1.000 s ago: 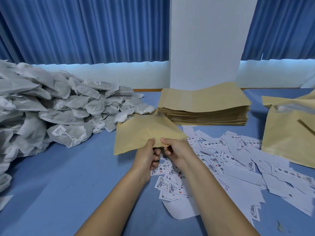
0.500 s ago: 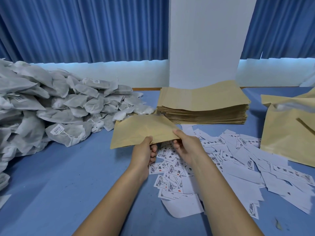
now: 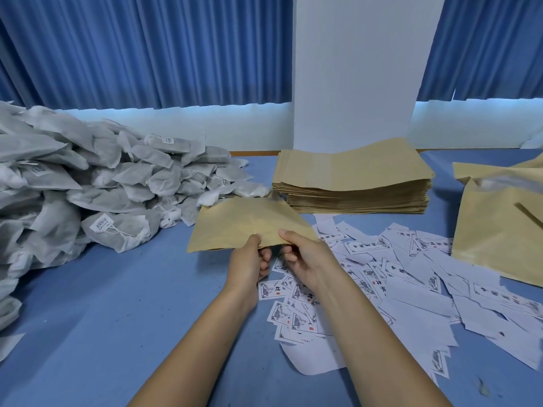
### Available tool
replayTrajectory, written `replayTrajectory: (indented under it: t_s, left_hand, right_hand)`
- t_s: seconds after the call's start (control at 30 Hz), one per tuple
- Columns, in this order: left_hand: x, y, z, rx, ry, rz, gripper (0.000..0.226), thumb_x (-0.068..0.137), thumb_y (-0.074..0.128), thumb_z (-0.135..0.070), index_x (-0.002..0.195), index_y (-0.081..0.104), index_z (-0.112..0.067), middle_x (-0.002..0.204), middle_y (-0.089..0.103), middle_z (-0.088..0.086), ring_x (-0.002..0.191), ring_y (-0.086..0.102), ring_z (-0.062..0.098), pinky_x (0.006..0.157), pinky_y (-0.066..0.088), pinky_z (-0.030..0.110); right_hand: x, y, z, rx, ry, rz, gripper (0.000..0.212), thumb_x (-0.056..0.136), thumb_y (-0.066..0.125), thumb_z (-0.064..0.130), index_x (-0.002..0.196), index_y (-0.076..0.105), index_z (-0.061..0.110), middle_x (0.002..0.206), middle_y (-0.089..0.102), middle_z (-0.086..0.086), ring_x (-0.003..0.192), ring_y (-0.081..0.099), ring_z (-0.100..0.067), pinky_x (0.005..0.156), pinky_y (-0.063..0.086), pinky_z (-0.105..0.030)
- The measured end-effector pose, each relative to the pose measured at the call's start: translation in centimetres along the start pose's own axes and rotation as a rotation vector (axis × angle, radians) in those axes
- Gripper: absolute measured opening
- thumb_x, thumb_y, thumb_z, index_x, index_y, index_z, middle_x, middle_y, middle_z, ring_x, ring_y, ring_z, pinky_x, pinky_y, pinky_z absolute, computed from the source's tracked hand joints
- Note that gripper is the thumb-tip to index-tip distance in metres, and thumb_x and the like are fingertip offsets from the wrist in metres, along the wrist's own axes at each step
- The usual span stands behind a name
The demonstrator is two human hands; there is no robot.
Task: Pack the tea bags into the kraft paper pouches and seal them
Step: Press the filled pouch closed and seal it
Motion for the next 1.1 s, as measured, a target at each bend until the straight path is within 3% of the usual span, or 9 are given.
replayTrajectory:
  t_s: [0.13, 0.3, 0.5, 0.7, 0.87, 1.0, 1.1]
  left_hand:
    - [-0.2, 0.6, 0.4, 0.054, -0.009, 0.021, 0.041, 0.098, 0.043, -0.024, 0.059, 0.046, -0.013, 0.046, 0.041, -0.003, 0.042, 0.029, 0.011, 0.047, 0.026, 0.024]
    - [-0.3, 0.8, 0.3, 0.109, -0.001, 0.025, 0.044, 0.098, 0.044, -0.026, 0.056, 0.048, -0.011, 0.042, 0.041, -0.003, 0.041, 0.031, 0.011, 0.047, 0.028, 0.023]
    - [-0.3, -0.2, 0.0, 0.005, 0.018, -0.058, 0.04, 0.096, 0.041, -0.03, 0.059, 0.038, -0.016, 0.047, 0.033, -0.002, 0.04, 0.026, 0.011, 0.039, 0.02, 0.021]
    - [-0.4, -0.3, 0.0, 0.03, 0.006, -0.062, 0.042, 0.097, 0.044, -0.026, 0.056, 0.044, -0.015, 0.037, 0.039, -0.007, 0.034, 0.032, 0.006, 0.043, 0.027, 0.021]
    - [-0.4, -0.6, -0.2, 0.166, 0.014, -0.019, 0.046, 0.098, 0.043, -0.03, 0.054, 0.045, -0.016, 0.04, 0.039, -0.007, 0.037, 0.032, 0.009, 0.036, 0.026, 0.017]
    - [-0.7, -3.6, -0.5, -0.114, 0.004, -0.08, 0.027, 0.092, 0.049, -0.031, 0.068, 0.041, -0.019, 0.046, 0.032, -0.005, 0.036, 0.028, 0.009, 0.037, 0.017, 0.016]
    - [-0.8, -5.7, -0.6, -0.159, 0.025, -0.109, 0.026, 0.093, 0.053, -0.022, 0.07, 0.04, -0.018, 0.046, 0.031, -0.005, 0.037, 0.028, 0.01, 0.036, 0.02, 0.017]
  right_hand:
    - [0.0, -1.1, 0.6, -0.059, -0.072, -0.106, 0.01, 0.081, 0.064, -0.005, 0.084, 0.058, 0.002, 0.062, 0.05, -0.007, 0.04, 0.036, -0.009, 0.033, 0.029, -0.017]
    - [-0.3, 0.6, -0.8, -0.072, -0.043, -0.028, 0.014, 0.083, 0.067, 0.002, 0.075, 0.056, 0.003, 0.048, 0.046, -0.004, 0.037, 0.038, -0.013, 0.045, 0.036, -0.024]
    - [-0.2, -0.3, 0.2, -0.132, -0.123, -0.121, 0.015, 0.083, 0.067, -0.001, 0.094, 0.058, 0.003, 0.064, 0.051, -0.004, 0.041, 0.038, -0.009, 0.036, 0.032, -0.016]
    - [-0.5, 1.4, -1.2, -0.096, -0.028, 0.021, 0.009, 0.084, 0.067, 0.001, 0.086, 0.058, 0.001, 0.06, 0.052, -0.008, 0.046, 0.04, -0.014, 0.036, 0.032, -0.018]
    - [-0.2, 0.9, -1.0, -0.155, -0.04, -0.031, 0.012, 0.082, 0.067, -0.003, 0.079, 0.056, 0.002, 0.062, 0.049, -0.008, 0.047, 0.035, -0.012, 0.035, 0.029, -0.016]
    - [-0.5, 0.7, -1.1, -0.121, -0.046, -0.068, 0.013, 0.085, 0.065, -0.002, 0.084, 0.055, 0.005, 0.067, 0.052, -0.006, 0.046, 0.037, -0.01, 0.034, 0.028, -0.015]
    - [-0.9, 1.1, -1.6, -0.101, -0.036, -0.063, 0.011, 0.087, 0.063, -0.002, 0.088, 0.054, 0.005, 0.072, 0.051, -0.006, 0.05, 0.038, -0.011, 0.037, 0.029, -0.016]
Point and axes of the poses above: each hand's wrist, its own x-axis towards the middle knuckle, its own y-axis out of the palm, z = x × y, the point moved 10 cm from there along x, towards the middle knuckle
